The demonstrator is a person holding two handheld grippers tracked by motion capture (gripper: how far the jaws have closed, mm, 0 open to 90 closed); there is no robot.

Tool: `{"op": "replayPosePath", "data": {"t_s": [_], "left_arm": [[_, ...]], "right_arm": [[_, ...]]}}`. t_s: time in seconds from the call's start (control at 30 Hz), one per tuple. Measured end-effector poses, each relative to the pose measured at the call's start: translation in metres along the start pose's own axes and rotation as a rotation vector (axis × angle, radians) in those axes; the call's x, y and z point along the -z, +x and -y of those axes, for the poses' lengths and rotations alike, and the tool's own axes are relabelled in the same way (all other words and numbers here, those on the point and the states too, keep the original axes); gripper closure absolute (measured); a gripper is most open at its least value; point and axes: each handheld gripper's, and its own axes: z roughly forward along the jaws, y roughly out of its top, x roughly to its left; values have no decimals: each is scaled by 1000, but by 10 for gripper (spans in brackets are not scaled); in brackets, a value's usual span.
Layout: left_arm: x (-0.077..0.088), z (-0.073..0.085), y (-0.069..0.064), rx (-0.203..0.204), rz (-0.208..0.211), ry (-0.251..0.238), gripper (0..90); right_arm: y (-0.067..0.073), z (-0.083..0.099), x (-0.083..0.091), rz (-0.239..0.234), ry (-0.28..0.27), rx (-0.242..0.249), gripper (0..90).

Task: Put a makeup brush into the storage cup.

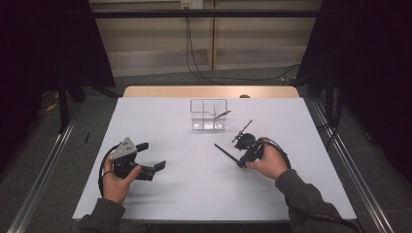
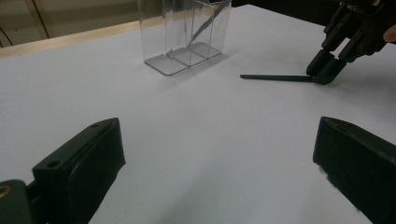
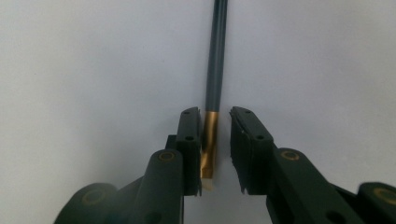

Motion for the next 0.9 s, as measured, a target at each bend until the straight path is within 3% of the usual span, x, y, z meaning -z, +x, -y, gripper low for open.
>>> {"op": "replayPosePath", "data": {"t_s": [0.37,0.63,0.67,0.9], "left_arm": [[0,0,0,7,0,-1,16],[-1,1,0,9,12,-1,16],[-1,1,-1,6,-5,7,16],[-2,1,-1,6,11,1,16]], "right_arm": [[0,-2,0,4,24,8,740],[0,-5,-1,9,39,24,828],[0,-5,-1,8,38,25,841],[0,-6,-2,3,44,33,844]]}}
